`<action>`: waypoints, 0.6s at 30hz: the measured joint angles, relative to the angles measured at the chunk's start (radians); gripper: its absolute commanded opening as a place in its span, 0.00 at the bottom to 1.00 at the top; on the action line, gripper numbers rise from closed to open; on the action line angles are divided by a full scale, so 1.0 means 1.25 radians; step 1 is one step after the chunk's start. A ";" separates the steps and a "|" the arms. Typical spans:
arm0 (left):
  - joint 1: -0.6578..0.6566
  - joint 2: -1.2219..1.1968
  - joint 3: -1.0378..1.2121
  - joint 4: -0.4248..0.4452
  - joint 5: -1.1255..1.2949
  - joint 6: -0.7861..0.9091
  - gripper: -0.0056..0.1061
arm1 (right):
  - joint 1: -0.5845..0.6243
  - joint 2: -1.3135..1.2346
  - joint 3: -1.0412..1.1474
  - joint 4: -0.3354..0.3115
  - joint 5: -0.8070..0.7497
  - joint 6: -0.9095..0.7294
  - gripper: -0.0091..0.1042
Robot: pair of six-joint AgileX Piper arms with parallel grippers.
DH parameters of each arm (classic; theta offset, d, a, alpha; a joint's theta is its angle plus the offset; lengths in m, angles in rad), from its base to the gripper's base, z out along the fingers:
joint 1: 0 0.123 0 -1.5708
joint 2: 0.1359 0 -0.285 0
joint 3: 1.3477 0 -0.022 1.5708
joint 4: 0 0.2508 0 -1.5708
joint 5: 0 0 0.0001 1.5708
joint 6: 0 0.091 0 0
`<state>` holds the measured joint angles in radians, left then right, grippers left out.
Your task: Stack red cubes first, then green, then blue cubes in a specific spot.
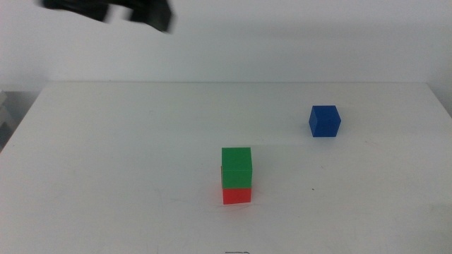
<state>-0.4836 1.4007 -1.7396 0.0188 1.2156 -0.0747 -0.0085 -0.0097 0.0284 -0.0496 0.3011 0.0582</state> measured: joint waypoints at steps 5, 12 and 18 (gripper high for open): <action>0.049 -0.158 0.094 -0.050 -0.058 0.029 0.89 | 0.000 0.000 0.000 0.000 0.000 0.000 0.85; 0.055 -0.303 0.192 -0.103 -0.101 0.035 0.89 | 0.000 0.000 0.000 0.000 0.000 0.000 0.85; 0.055 -0.320 0.197 -0.136 -0.107 0.037 0.89 | 0.000 0.000 0.000 0.000 0.000 0.000 0.85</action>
<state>-0.4153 1.0008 -1.4933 -0.1512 1.0821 -0.0279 -0.0085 -0.0097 0.0284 -0.0496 0.3011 0.0582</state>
